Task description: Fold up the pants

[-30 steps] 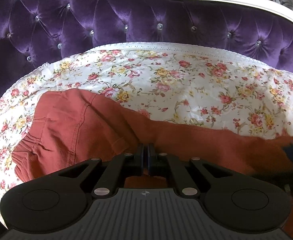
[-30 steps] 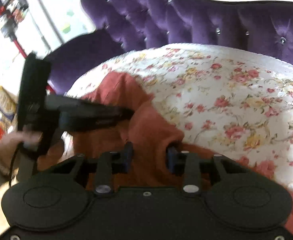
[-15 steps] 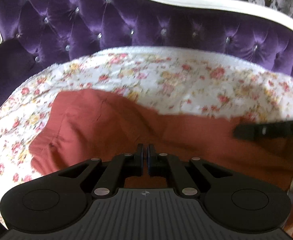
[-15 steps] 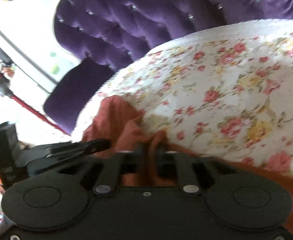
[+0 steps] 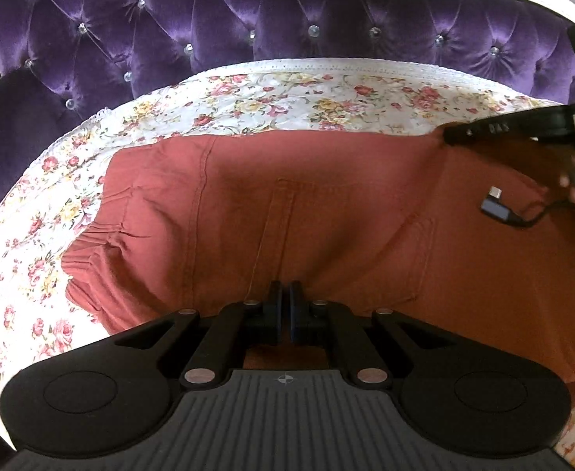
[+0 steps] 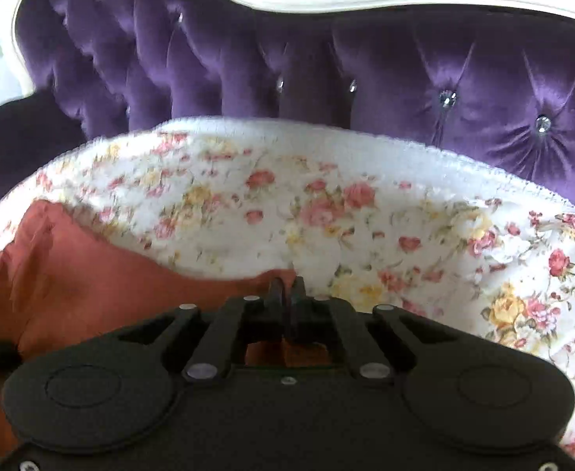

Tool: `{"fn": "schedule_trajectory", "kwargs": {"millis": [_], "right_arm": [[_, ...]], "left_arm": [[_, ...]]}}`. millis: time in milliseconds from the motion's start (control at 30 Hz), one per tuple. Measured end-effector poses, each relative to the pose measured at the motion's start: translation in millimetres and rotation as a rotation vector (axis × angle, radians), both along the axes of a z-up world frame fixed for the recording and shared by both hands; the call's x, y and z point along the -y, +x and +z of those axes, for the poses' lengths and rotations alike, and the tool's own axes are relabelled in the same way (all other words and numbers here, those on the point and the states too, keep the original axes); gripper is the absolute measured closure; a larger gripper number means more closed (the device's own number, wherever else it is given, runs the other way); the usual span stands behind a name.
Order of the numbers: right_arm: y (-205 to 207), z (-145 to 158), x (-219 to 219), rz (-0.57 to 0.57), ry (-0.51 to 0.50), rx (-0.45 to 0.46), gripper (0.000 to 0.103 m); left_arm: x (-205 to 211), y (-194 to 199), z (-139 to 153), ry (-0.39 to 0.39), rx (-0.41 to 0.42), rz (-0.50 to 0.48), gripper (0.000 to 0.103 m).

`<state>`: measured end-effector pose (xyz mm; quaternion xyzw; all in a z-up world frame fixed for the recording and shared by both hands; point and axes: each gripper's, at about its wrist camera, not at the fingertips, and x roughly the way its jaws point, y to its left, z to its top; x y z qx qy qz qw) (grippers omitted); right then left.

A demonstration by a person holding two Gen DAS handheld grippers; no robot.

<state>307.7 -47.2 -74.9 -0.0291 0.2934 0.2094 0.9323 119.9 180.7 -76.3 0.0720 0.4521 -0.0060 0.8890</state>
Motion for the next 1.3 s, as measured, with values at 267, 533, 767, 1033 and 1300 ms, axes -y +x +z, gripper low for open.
{"fn": "schedule_trajectory", "kwargs": {"millis": [267,533,767,1033,1300], "right_arm": [[-65,50,19,0.021,-0.058,0.14,0.063],[-193,20,-15,0.373,-0.217,0.196,0.064],[-242,-29,-49,0.459,-0.484,0.333,0.077],[-256,-40,-52,0.525,-0.524,0.292,0.095],[-267,-29,-35,0.428,-0.426,0.339,0.088]], "left_arm": [[-16,0,11,-0.017,-0.028,0.008,0.099],[-68,15,4,0.001,-0.073,0.15,0.1],[-65,17,5,0.022,-0.081,0.165,0.1],[-63,18,5,0.071,-0.088,0.173,0.1],[-18,-4,40,0.08,0.005,0.158,0.101]]}}
